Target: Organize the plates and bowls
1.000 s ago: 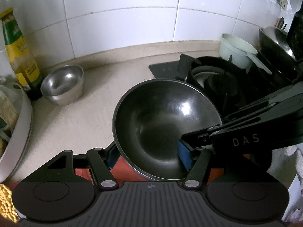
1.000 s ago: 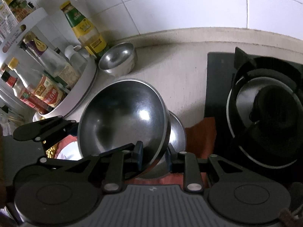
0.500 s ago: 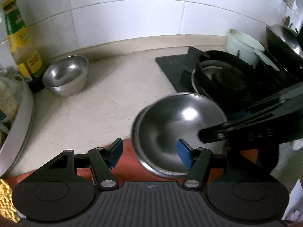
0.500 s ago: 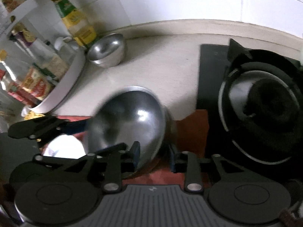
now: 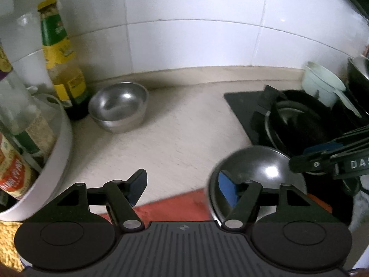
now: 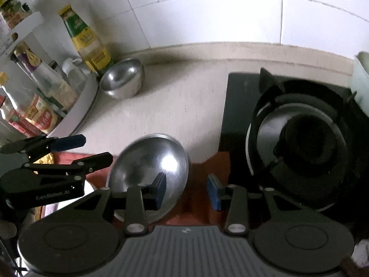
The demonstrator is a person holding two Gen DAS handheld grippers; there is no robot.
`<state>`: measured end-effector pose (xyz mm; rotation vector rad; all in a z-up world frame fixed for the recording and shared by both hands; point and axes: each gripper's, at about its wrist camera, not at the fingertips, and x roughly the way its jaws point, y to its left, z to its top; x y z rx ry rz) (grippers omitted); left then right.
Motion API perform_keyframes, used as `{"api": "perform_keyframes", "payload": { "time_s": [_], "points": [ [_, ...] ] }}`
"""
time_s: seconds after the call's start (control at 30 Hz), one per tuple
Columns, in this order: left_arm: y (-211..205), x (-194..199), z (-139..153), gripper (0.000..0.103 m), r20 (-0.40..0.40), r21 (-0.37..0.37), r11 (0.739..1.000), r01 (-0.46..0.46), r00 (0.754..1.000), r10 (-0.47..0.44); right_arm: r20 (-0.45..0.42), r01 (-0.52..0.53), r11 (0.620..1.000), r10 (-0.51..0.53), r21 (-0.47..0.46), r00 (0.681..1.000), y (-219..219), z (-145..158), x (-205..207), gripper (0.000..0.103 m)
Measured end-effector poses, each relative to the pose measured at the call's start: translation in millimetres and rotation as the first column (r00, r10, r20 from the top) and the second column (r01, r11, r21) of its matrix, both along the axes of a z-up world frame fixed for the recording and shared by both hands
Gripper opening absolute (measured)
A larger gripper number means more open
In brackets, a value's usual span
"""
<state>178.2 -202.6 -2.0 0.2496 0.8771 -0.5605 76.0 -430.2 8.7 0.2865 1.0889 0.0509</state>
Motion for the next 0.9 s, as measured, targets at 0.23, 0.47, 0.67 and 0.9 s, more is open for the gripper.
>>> {"api": "perform_keyframes", "payload": {
  "time_s": [0.23,0.47,0.67,0.9],
  "points": [
    [15.5,34.0,9.4,0.079,0.017,-0.018,0.993,-0.117,0.993,0.118,0.055,-0.047,0.999,0.047,-0.014,0.997,7.9,14.3,30.3,0.037],
    [29.6,72.5,9.5,0.081,-0.01,-0.048,0.964,-0.262,0.965,0.262,0.092,-0.125,0.992,0.127,-0.03,0.988,28.6,20.0,81.5,0.037],
    [25.9,101.3,-5.4,0.081,-0.052,-0.043,0.939,-0.34,0.94,0.338,0.09,-0.193,0.98,0.196,-0.043,0.976,46.0,9.7,135.2,0.037],
    [23.3,131.9,-25.9,0.081,-0.125,-0.041,0.913,-0.406,0.909,0.398,0.071,-0.223,0.975,0.223,-0.01,0.972,49.0,-12.4,191.1,0.037]
  ]
}}
